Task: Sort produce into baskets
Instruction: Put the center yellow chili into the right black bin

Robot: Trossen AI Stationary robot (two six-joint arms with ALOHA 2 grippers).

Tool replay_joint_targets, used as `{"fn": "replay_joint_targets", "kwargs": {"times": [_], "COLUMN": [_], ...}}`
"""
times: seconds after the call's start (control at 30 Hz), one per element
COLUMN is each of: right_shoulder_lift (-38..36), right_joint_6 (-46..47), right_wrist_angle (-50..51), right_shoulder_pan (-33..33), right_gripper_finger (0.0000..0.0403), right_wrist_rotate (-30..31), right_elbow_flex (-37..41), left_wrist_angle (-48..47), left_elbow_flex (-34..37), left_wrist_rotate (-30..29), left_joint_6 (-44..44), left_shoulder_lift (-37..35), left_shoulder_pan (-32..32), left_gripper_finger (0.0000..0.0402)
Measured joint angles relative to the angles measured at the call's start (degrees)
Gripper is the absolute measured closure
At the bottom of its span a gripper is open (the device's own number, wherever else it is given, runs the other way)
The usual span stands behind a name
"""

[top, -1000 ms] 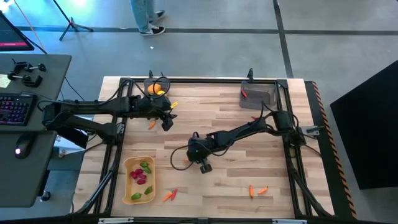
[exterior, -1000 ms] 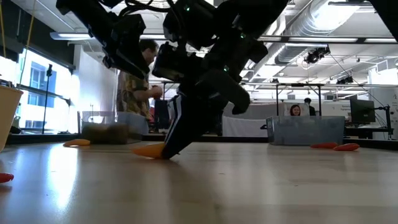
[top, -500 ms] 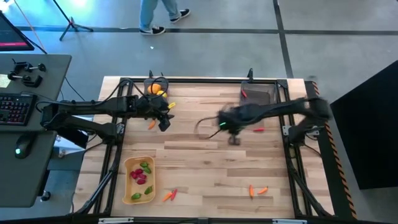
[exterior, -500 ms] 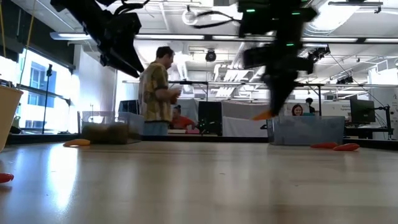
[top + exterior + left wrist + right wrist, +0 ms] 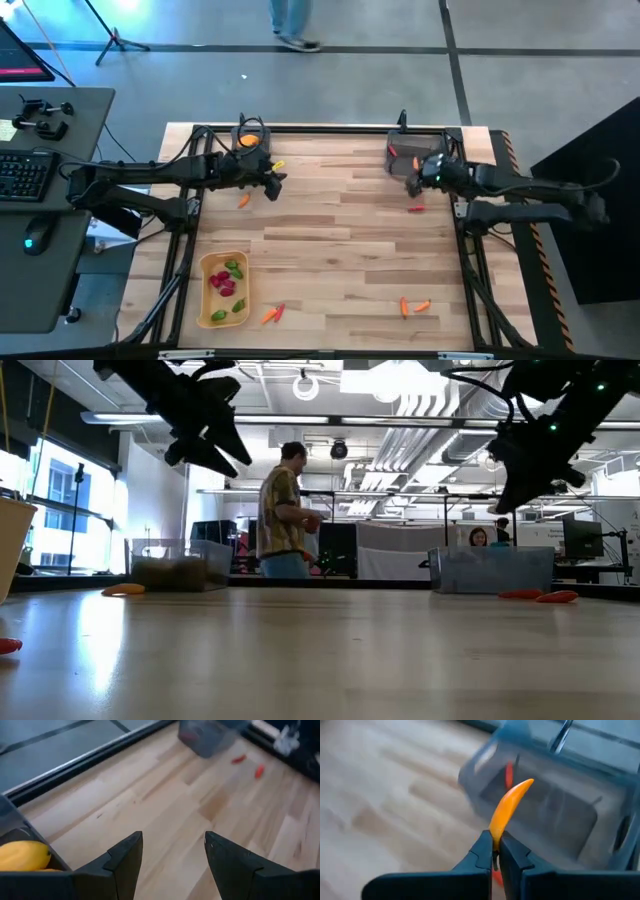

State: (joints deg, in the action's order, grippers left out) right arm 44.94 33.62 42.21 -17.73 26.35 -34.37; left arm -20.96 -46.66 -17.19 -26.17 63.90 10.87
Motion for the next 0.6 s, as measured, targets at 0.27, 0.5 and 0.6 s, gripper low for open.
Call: {"fn": "replay_joint_targets", "kwargs": {"times": [0.27, 0.5, 0.6], "right_shoulder_lift": [3.3, 11.2, 12.4], "right_joint_6": [-9.5, -8.3, -7.9], "right_wrist_angle": [-12.8, -15.8, -18.0], "right_shoulder_pan": [-16.8, -25.4, -27.1], "right_gripper_finger": [0.0395, 0.0322, 0.0261], "right_wrist_rotate": [-10.6, -16.4, -19.4], "right_elbow_flex": [0.0, 0.0, 0.0], "left_wrist_angle": [4.1, 4.1, 4.1], "left_elbow_flex": [0.0, 0.0, 0.0], "left_wrist_rotate": [-2.2, -1.5, -1.3], "left_joint_6": [-6.4, -8.2, -8.2], "left_shoulder_lift": [0.6, 0.6, 0.6], "left_shoulder_pan": [0.0, 0.0, 0.0], "left_gripper_finger": [0.0202, 0.0202, 0.0202]}}
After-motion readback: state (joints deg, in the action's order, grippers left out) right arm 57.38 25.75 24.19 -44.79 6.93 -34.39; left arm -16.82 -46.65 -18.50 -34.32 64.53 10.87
